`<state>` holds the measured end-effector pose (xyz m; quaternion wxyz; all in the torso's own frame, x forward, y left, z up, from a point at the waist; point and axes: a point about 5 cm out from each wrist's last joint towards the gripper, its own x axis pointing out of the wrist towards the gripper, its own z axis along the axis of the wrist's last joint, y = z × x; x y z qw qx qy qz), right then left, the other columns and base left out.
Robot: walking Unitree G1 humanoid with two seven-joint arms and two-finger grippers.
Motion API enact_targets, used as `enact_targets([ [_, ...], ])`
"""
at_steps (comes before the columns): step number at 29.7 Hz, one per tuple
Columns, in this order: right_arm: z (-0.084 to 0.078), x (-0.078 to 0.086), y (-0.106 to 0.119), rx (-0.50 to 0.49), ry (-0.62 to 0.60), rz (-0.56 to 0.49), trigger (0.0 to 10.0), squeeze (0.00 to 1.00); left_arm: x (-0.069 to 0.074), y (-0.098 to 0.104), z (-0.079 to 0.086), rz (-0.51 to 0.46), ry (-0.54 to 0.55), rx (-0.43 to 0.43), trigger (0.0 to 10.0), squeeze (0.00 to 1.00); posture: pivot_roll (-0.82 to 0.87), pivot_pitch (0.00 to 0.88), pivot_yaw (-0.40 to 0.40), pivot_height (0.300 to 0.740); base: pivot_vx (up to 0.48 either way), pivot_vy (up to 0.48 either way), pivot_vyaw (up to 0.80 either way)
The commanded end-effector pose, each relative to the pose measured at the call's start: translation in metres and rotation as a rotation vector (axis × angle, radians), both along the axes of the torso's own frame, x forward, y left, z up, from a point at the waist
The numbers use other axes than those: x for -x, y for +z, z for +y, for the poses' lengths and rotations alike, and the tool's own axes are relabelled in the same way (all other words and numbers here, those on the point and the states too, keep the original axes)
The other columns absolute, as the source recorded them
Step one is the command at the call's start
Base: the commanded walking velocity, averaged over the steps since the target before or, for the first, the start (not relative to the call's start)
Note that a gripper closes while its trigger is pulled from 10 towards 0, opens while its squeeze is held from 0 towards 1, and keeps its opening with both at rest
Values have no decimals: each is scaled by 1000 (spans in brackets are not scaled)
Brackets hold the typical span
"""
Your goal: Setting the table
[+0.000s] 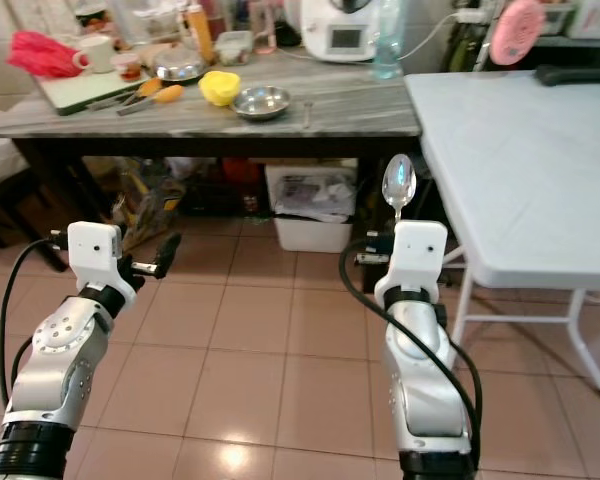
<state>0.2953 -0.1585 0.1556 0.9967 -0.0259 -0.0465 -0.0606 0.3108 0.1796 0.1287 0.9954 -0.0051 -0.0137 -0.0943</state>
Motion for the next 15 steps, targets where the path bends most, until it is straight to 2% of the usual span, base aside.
enact_targets([
  [1, -5, 0, 2, 6, -11, -9, 10000, 0, 1, 4, -4, -24, -14, 2, 10000, 0, 32, 35, 45, 740, 0, 0, 0],
  [5, -3, 1, 1, 24, 5, -7, 10000, 0, 0, 7, -16, -47, -34, 42, 10000, 0, 20, 30, 32, 740, 0, 0, 0],
  [10, -5, 3, 1, 44, 7, -12, 10000, 0, 3, 3, -21, -49, -43, 62, 10000, 0, 7, 27, 19, 740, 0, 0, 0],
  [15, -6, 3, 1, 52, 9, -11, 10000, 0, 5, 2, -24, -48, -57, 72, 10000, 0, 5, 25, 16, 740, 309, 0, 0],
])
